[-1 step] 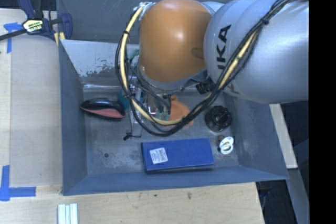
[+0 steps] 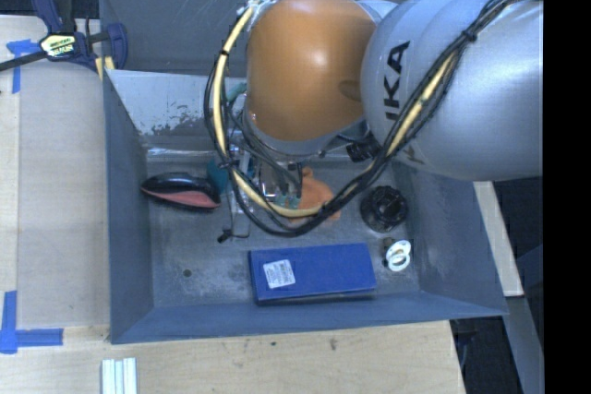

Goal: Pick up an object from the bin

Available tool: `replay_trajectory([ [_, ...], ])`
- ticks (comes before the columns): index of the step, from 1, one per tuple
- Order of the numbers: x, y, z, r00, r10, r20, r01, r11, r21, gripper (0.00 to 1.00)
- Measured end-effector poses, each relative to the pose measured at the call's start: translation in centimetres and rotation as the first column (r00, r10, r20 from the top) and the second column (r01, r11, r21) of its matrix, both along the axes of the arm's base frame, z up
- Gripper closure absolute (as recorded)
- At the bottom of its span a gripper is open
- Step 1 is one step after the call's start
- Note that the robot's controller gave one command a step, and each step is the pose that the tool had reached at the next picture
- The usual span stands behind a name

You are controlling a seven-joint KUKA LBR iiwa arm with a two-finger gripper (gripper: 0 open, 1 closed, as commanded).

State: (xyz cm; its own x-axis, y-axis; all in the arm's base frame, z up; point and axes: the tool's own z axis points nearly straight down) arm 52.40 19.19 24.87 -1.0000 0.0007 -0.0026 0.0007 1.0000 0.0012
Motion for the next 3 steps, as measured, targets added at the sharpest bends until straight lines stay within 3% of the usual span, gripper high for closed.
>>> replay_trajectory([
  [1,2.3,0.5,-5.3,0.991,-0.133,0.002,0.133,0.991,0.001,0.00],
  [2,5.8,0.6,-8.2,0.999,-0.043,0.001,0.043,0.999,0.000,0.00],
  [3,9.3,1.7,-11.6,0.986,-0.166,0.002,0.166,0.986,0.001,0.00],
])
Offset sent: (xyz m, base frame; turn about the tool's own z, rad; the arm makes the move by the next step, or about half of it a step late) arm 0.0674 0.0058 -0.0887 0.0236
